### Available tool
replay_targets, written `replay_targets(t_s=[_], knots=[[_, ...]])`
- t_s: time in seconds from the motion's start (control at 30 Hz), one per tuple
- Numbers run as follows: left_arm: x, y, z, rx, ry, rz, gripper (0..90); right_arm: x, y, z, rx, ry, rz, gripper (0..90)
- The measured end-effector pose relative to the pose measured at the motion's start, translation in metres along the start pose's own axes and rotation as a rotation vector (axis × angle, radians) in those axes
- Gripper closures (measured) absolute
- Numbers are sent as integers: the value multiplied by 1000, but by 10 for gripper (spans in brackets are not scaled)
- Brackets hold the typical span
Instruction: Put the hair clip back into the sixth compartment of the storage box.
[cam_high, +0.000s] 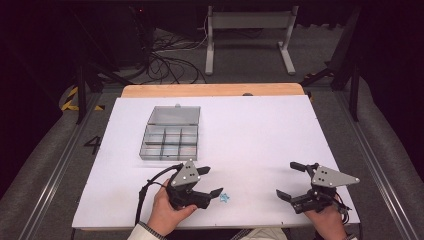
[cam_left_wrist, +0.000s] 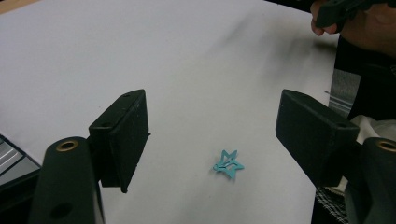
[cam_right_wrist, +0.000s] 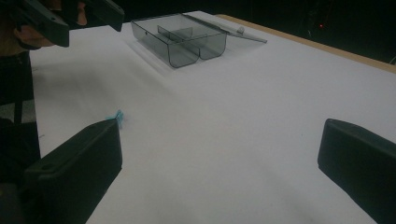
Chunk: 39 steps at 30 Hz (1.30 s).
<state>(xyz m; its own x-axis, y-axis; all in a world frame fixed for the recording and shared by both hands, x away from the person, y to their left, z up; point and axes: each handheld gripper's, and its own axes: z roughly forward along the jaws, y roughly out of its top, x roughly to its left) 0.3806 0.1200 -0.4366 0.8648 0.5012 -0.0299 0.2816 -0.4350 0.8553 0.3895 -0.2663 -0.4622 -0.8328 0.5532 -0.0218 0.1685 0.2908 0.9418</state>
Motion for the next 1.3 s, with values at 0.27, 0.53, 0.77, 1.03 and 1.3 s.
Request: replay_targets(t_s=[0.27, 0.53, 0.77, 1.03, 1.3], knots=[[0, -2, 16, 52, -11, 14, 264, 0, 0, 0, 0, 1, 0, 8], [0, -4, 26, 89, -36, 9, 265, 0, 0, 0, 1, 3, -1, 8], [1, -5, 32, 122, -43, 12, 270, 0, 0, 0, 2, 5, 0, 8], [1, -6, 40, 160, -68, 1, 305, 0, 0, 1, 2, 6, 0, 8], [2, -7, 45, 193, -82, -1, 334, 0, 0, 1, 7, 5, -1, 8]])
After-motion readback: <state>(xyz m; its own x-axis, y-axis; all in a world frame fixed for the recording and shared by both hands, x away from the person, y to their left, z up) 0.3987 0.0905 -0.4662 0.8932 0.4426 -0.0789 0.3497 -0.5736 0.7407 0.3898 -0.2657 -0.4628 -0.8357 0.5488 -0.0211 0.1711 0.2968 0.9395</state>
